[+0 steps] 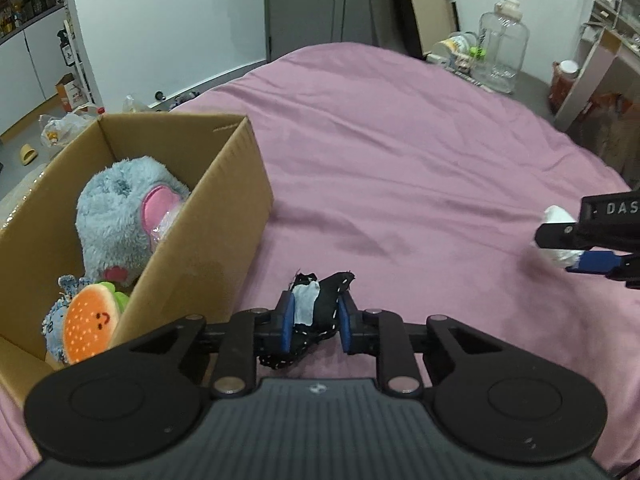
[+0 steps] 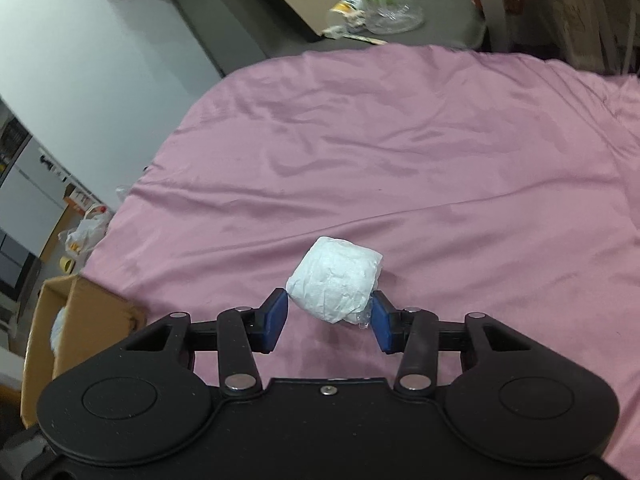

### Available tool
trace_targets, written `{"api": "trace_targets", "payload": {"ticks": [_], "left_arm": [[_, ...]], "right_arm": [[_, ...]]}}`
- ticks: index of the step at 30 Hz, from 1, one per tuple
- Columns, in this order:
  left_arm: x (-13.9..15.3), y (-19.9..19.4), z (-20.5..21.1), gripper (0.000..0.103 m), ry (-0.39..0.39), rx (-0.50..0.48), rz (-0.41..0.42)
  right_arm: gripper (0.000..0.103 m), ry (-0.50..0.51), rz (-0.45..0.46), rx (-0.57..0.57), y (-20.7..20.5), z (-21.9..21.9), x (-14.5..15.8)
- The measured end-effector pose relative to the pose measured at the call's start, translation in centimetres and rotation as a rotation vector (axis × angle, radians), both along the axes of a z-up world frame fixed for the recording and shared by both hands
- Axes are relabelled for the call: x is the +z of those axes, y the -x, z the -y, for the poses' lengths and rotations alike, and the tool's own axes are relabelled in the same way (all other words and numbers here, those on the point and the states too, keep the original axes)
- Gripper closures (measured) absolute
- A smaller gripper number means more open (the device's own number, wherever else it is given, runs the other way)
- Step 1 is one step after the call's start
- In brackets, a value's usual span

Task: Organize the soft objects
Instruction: 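Carry the heart plush and white bundle over the box with both grippers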

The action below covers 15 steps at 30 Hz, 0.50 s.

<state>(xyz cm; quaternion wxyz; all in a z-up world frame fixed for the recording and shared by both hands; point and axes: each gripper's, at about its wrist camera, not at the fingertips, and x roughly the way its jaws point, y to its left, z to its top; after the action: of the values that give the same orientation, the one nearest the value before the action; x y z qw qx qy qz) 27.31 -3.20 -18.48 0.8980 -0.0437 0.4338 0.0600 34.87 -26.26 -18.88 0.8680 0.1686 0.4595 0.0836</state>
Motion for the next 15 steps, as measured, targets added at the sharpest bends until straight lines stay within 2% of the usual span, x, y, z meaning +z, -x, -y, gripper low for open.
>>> {"api": "trace_targets", "payload": {"ticks": [6,15], "left_arm": [[2.0,1.3,0.3,0.081,0.021,-0.043,0.032],[4.4,2.3,0.0,0.081,0.078,-0.073,0.062]], "right_arm": [[0.059,0.025,0.020,0.010,2.7,-0.5,2.5],[0.059,0.002,0.066,-0.006,5.3,-1.0,5.3]]}}
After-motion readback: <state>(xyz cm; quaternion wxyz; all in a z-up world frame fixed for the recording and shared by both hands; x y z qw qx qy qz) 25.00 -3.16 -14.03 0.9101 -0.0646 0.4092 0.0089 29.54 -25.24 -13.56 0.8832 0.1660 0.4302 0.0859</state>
